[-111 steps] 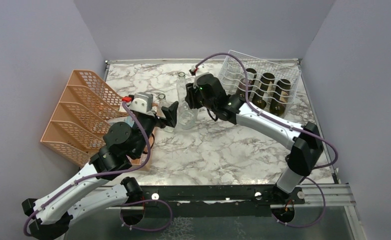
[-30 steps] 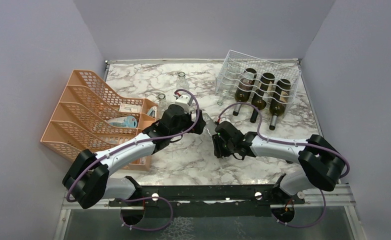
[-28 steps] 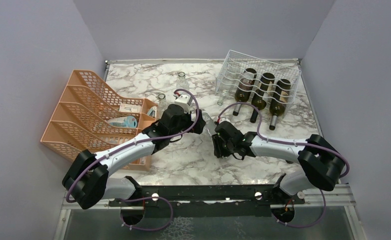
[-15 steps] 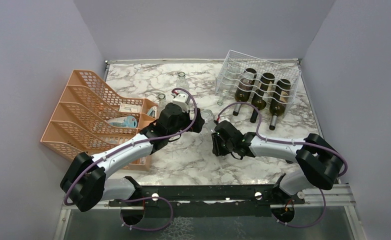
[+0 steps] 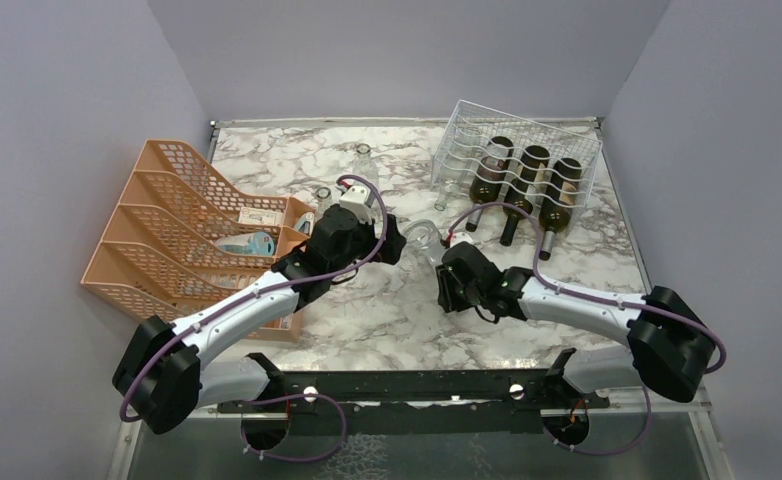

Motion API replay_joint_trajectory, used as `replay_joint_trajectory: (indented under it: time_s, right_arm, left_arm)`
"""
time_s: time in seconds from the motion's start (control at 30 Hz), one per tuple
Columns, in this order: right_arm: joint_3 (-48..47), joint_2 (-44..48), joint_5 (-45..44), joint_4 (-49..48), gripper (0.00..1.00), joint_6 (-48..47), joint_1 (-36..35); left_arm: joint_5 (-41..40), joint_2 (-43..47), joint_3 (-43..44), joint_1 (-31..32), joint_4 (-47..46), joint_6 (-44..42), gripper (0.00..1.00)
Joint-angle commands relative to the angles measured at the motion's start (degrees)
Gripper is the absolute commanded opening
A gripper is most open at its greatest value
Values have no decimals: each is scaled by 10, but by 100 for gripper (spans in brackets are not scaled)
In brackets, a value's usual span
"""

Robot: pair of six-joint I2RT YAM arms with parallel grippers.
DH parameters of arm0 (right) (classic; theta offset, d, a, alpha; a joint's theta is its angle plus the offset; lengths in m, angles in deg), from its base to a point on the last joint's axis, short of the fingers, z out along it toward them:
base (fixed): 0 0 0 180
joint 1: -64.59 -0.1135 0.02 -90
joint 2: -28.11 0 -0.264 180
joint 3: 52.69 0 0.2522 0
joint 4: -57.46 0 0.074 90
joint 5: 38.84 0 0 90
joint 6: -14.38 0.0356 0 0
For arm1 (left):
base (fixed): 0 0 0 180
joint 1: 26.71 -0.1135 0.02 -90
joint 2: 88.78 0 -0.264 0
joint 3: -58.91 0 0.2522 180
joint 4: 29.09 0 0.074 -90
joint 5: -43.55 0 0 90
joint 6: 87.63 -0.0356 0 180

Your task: Put the wine bottle on the wine rack

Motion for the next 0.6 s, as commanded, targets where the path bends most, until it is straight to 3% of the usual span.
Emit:
replay_joint_trajectory:
  time_s: [0.0,0.57]
  right_arm:
    - [-8,63,-52,-44,1,-9,2]
    - [-40,183,-122,-77,1,-66,2]
  left_arm:
    - [-7,20,8,-4,0,-4,99]
    - [-39,74,18,-7,24,-12,99]
